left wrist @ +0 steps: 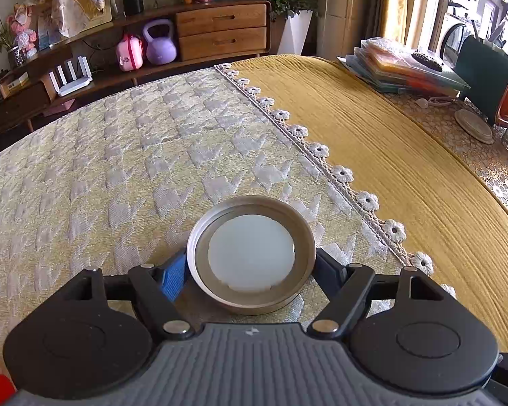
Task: Organize rigid objects
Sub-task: 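Grasp the round gold-rimmed lid with the left gripper while the right grasps the nail clipper, then carry the lid and nail clipper over the red tin with both grippers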
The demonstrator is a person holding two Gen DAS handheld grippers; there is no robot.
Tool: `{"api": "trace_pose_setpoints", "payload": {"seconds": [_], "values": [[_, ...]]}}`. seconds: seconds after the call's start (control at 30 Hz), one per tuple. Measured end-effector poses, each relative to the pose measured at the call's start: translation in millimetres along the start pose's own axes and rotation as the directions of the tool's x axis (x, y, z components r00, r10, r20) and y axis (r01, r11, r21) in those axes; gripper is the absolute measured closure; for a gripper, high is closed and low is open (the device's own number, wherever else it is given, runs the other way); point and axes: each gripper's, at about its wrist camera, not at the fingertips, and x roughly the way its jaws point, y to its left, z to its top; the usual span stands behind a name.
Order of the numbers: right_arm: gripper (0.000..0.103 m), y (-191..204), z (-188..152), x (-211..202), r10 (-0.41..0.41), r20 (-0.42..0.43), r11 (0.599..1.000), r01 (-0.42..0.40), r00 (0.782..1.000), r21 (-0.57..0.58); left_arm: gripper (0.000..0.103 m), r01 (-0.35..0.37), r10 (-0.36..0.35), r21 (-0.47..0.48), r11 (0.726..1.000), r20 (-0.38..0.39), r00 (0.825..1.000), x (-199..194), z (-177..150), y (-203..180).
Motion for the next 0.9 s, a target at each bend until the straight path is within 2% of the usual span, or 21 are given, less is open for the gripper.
{"api": "trace_pose_setpoints", "payload": {"seconds": [0.3,0.5,0.9], "values": [[0.092,-6.7,-5.4,-16.6,-0.017,0.0,0.997,0.017,1.0,0.072,0.026,-0.01,0.01,-0.005,1.0,0.015,1.0,-36.0,-10.4,6.4],[0.092,-4.7,-8.2,-39.4,-0.021,0.013,0.994,0.02,1.0,0.108,0.026,-0.009,0.009,-0.023,1.0,0.018,1.0,-76.6,-25.0,13.4],[0.092,19.7,-7.5,-87.7,-0.01,0.047,0.996,0.006,0.999,0.085,0.026,0.0,0.004,-0.066,0.998,0.062,0.998,-174.0,-62.6,51.5]]}}
